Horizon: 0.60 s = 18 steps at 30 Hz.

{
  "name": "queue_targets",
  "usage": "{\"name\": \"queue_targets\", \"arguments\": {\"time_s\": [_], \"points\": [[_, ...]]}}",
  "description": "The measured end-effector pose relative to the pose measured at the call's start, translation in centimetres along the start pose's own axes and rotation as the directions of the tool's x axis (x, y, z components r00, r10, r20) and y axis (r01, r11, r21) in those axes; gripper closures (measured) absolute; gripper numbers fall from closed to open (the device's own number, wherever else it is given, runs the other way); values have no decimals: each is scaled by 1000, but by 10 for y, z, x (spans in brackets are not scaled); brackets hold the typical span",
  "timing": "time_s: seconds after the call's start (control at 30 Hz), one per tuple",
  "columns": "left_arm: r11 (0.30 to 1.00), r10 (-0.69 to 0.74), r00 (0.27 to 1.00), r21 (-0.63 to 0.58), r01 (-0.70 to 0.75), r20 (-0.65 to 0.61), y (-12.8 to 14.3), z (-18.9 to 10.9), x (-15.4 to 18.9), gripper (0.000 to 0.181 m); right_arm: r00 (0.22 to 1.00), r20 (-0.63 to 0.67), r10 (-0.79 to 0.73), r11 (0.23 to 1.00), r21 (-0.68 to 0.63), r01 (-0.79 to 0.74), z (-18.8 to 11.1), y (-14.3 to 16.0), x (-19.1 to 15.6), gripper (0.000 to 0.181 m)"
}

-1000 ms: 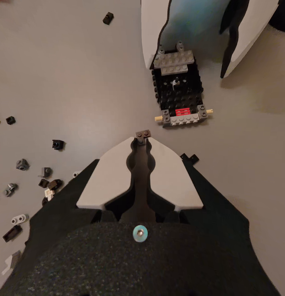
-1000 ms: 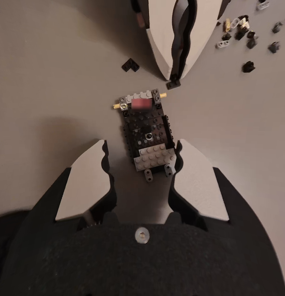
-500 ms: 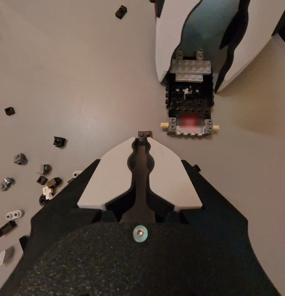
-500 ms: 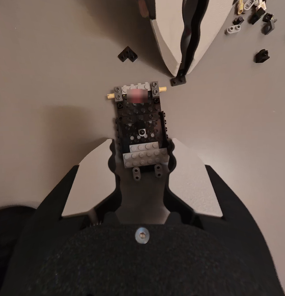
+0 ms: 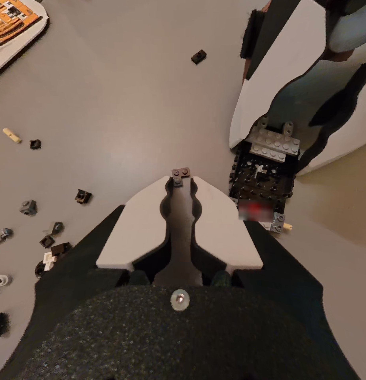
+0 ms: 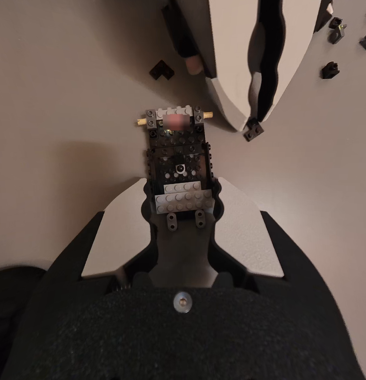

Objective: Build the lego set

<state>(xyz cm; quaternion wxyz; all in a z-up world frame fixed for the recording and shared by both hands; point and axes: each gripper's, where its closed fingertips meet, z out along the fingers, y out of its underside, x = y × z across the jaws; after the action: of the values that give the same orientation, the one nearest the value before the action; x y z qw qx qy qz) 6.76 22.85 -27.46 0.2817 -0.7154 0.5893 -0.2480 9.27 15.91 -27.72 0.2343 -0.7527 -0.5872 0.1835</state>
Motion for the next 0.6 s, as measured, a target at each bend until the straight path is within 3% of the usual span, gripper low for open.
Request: {"name": "queue_targets", "arguments": {"time_s": [0.17,0.3,0.6], "points": [[997,14,998,71,-10,-56,-7,-14,6,151,1000,-14,5,1000,15,-5,-1,0,0,123],[981,157,981,136,-142,-113,-8,-35,18,150,1000,-18,22,999,26,-22,-3,4,0,123],[963,269,918,89,-254,-293,12,-26,61,124,998,-37,40,999,19,-40,-6,6,-1,123]]}}
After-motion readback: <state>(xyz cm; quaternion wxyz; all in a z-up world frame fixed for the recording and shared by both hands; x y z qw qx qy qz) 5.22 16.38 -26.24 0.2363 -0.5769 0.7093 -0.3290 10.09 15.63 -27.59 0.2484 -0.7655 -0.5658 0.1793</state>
